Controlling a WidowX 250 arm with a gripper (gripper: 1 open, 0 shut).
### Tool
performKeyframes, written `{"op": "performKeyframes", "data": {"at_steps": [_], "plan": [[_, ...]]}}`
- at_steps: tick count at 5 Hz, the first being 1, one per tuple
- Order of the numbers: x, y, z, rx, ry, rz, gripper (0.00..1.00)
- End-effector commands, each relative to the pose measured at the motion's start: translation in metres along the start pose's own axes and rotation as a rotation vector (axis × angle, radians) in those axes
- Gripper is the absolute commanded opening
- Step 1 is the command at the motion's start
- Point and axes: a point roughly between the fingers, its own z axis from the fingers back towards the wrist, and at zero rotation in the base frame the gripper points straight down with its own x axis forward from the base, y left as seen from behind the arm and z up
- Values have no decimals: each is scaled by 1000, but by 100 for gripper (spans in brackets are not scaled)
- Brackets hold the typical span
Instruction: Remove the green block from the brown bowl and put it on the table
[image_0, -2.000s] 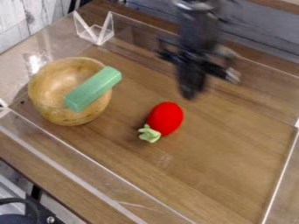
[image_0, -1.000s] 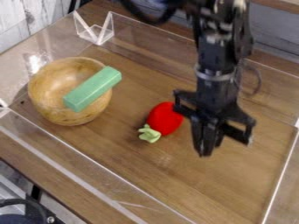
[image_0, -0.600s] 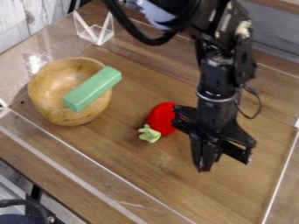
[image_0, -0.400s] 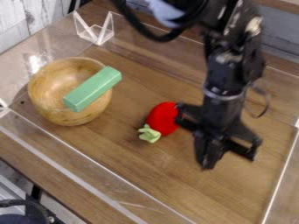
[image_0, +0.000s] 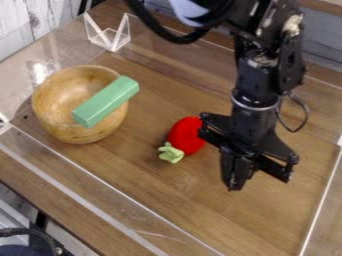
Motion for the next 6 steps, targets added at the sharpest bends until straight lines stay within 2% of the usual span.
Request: {"op": "performKeyframes", "data": {"at_steps": [1,2,3,4,5,6], "plan": [[-1,8,5,-4,-55,-2,0],[-5,19,-3,-4,-70,-9,0],[-10,21,2,12,-53,-27,100],[-14,24,11,30,-45,-44,100],[-8,31,29,44,-69,-19,100],[-3,49,52,64,-106,10,100]]}}
